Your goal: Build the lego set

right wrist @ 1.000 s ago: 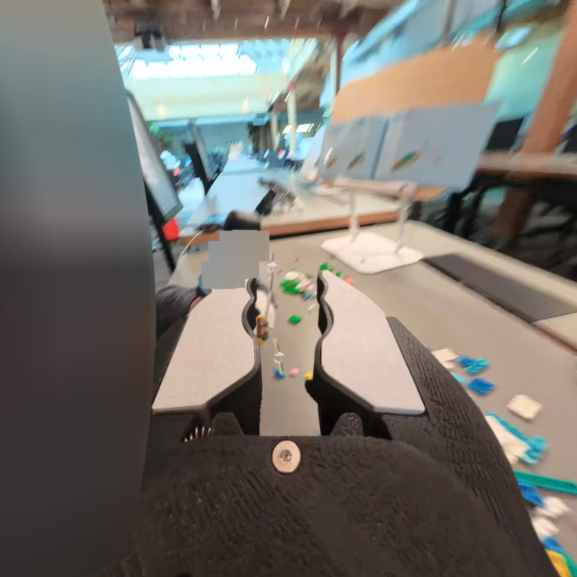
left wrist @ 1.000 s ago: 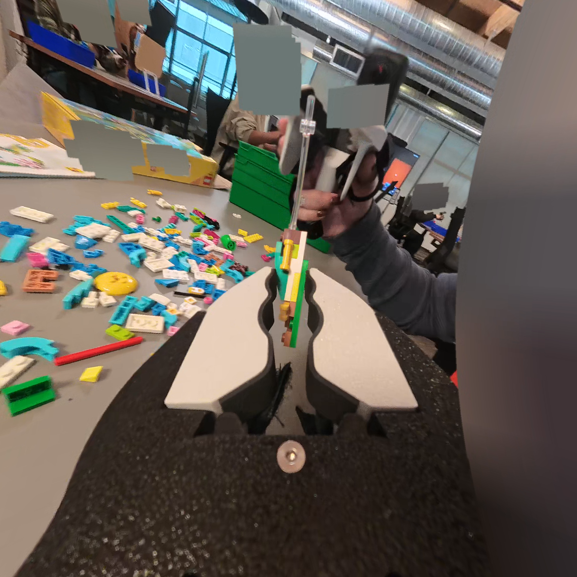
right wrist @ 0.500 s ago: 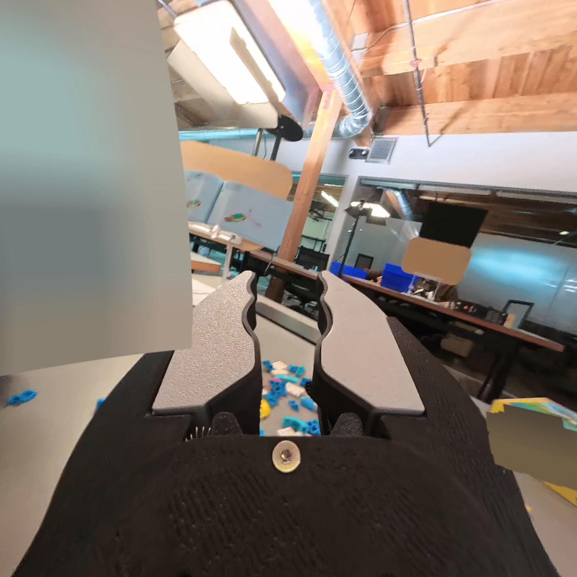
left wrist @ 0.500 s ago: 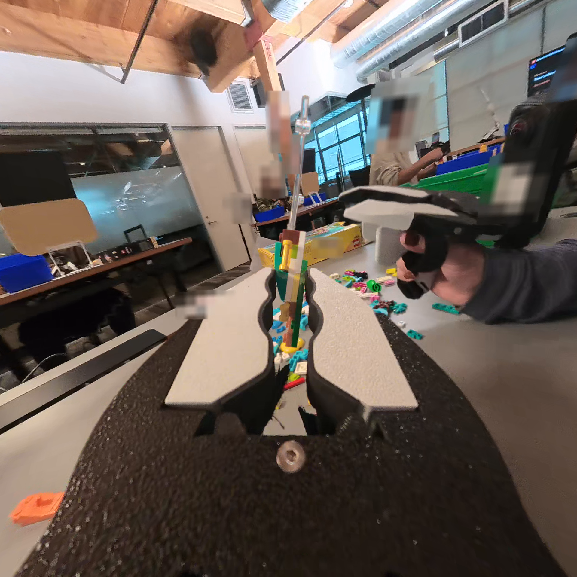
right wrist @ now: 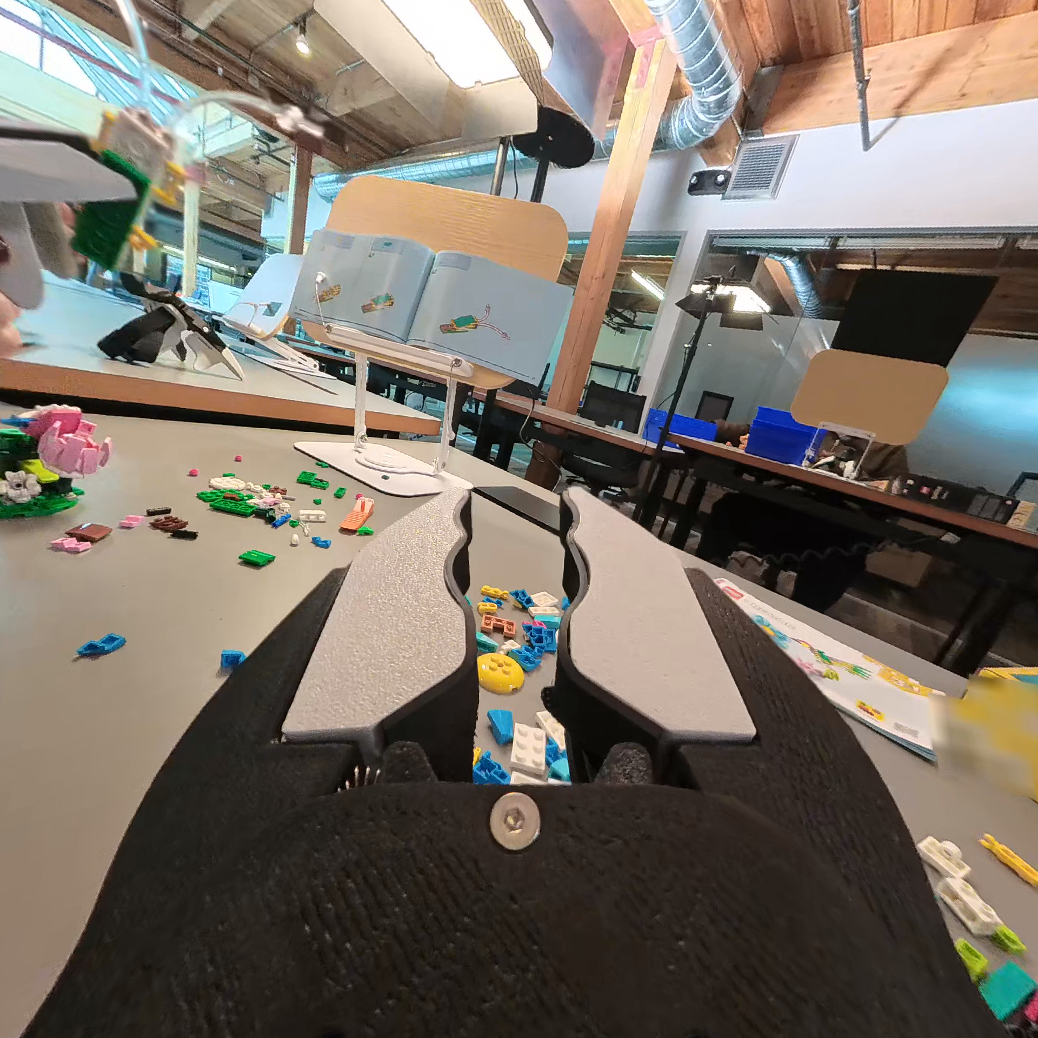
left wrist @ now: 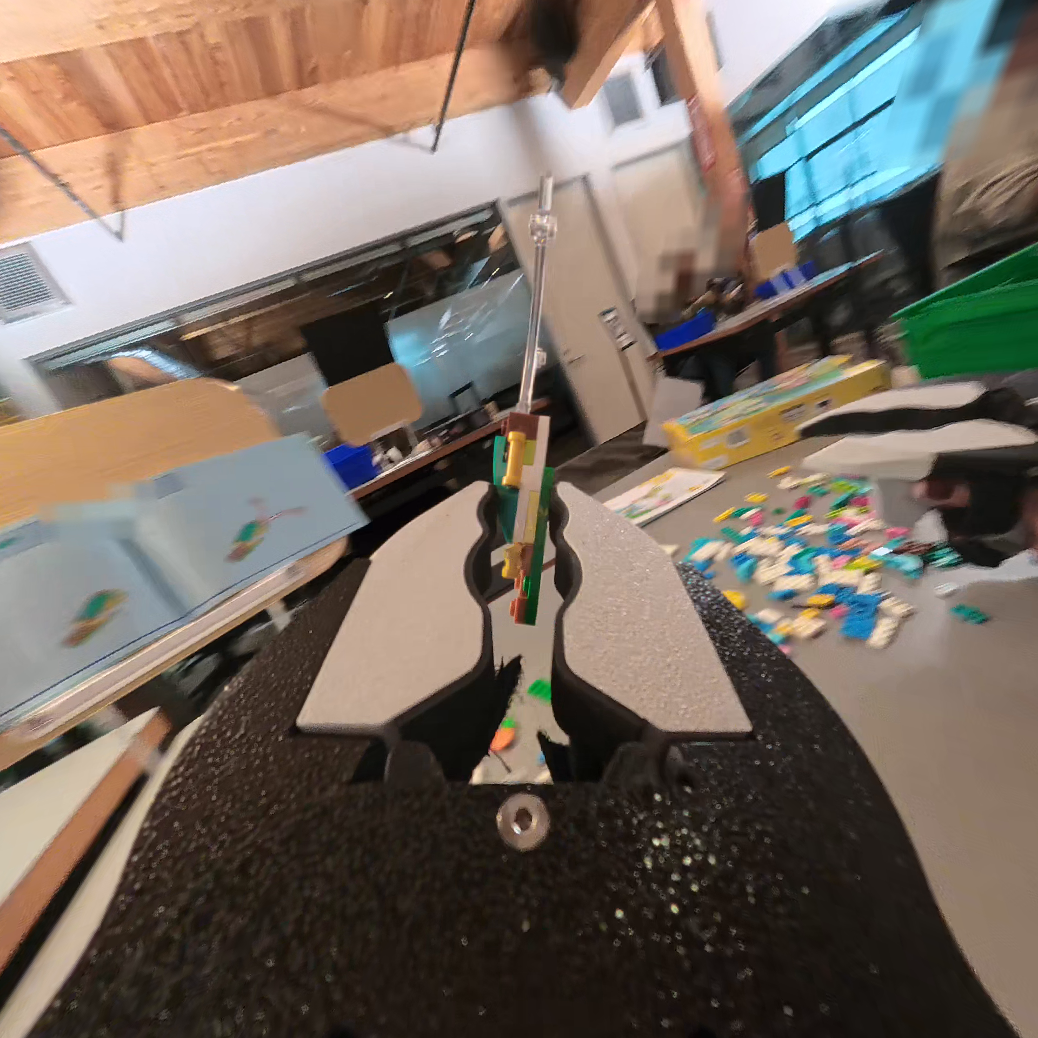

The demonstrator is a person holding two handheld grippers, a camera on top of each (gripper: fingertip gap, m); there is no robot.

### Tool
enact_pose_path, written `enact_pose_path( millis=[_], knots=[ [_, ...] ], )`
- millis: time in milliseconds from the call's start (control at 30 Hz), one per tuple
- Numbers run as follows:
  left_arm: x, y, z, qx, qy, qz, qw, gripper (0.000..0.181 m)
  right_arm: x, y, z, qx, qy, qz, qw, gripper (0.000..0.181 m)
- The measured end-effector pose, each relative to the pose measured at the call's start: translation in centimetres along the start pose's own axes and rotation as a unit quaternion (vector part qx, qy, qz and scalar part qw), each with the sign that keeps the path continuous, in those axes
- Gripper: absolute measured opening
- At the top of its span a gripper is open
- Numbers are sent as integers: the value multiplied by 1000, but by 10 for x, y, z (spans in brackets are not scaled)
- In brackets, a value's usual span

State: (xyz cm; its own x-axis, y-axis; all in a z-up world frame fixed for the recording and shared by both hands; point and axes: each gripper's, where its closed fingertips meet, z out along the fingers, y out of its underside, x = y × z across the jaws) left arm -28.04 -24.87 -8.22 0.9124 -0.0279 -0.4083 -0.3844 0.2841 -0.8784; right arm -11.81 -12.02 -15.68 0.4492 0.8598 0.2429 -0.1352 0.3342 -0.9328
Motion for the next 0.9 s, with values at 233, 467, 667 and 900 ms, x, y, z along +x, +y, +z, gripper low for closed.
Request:
enact_pose_path(
  millis=[233,467,667,900],
  knots=[
    [-126,74,-83,-217,-147,129,956,17,8,8,3,-16,11,34,999,30],
    [-177,153,-144,-403,-134,372,825,17,3,12,5,-30,0,22,999,29],
    [-179,195,-154,-441,-60,466,764,17,-2,14,6,-39,-9,4,999,28],
    [-188,208,-168,-444,-2,519,731,17,2,19,8,-49,-5,25,998,28]
  ],
)
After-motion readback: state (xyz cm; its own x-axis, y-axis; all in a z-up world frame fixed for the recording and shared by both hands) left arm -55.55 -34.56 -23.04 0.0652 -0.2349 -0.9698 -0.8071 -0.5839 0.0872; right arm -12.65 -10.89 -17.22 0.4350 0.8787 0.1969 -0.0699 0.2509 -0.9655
